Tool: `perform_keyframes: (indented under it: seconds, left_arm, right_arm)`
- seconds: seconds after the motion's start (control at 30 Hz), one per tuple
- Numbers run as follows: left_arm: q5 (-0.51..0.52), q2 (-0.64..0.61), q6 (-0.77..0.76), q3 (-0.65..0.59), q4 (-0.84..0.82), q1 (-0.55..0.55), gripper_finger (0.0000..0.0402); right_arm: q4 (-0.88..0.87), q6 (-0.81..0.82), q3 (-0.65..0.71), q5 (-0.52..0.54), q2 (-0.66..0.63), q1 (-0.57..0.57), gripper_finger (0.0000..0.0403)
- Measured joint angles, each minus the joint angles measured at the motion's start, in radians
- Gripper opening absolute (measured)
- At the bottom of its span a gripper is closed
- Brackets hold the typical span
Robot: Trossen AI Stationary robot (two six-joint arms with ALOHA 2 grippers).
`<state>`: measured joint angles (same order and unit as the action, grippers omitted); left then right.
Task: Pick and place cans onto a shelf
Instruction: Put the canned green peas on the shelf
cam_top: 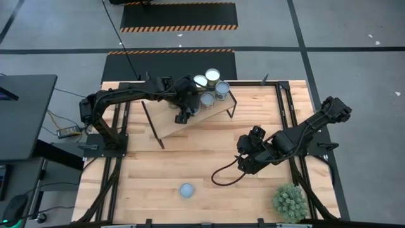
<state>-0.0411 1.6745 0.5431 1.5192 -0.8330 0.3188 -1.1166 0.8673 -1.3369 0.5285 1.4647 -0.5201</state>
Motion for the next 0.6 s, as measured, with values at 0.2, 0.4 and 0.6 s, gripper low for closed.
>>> perform_keyframes:
  seconds: [0.2,0.4,0.6]
  left_arm:
    - [0.019,0.0,0.003,0.0,0.003,-0.01,0.0313]
    - [0.039,0.0,-0.007,0.0,0.012,-0.016,0.0315]
    - [0.054,-0.001,-0.049,0.0,0.018,-0.015,0.0315]
  right_arm:
    - [0.007,-0.006,0.0,0.0,0.0,0.001,0.0373]
    - [0.019,-0.006,0.0,-0.007,0.0,0.005,0.0373]
    - [0.031,-0.007,0.0,-0.015,0.0,0.015,0.0373]
